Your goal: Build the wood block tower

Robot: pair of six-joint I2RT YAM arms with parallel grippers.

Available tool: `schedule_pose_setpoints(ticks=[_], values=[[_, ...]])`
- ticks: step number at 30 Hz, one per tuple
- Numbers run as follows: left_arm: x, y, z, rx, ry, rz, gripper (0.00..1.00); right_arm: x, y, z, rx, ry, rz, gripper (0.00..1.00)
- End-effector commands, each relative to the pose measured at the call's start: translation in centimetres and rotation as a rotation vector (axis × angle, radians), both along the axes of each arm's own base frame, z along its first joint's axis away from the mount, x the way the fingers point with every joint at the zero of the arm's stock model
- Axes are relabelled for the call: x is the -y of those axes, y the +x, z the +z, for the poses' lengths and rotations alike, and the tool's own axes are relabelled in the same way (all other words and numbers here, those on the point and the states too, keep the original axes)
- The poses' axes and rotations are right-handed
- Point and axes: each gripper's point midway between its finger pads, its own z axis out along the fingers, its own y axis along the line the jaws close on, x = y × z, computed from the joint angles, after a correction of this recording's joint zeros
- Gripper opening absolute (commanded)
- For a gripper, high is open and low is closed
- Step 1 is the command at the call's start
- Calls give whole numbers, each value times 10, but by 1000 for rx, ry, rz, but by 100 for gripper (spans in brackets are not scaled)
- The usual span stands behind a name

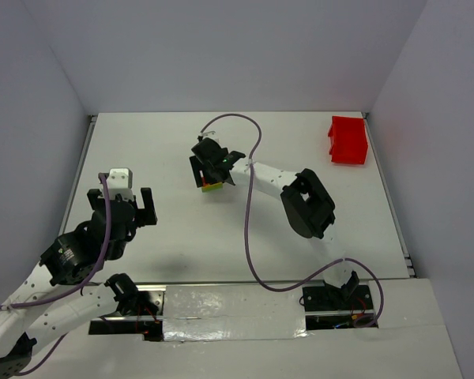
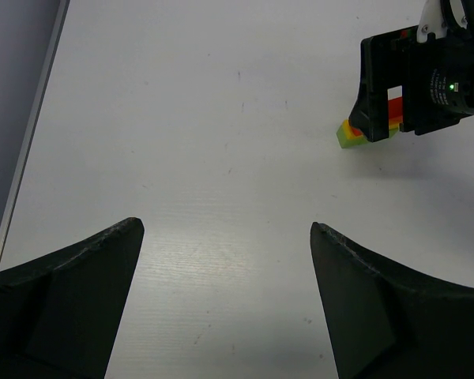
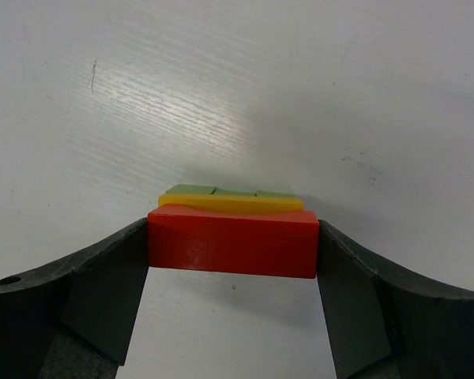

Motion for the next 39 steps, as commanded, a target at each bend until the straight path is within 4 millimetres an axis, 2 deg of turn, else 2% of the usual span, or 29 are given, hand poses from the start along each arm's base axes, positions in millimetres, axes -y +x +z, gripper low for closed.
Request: schedule_pose_setpoints(ticks=[1, 17, 39], values=[[3, 4, 3, 15, -6, -5, 99, -5, 10, 11, 28, 25, -10, 34], [4, 5, 2, 12, -5, -10, 100, -6, 10, 30, 51, 65, -24, 35], [6, 5, 1, 7, -3, -16, 99, -10, 9, 30, 41, 86, -23, 36]])
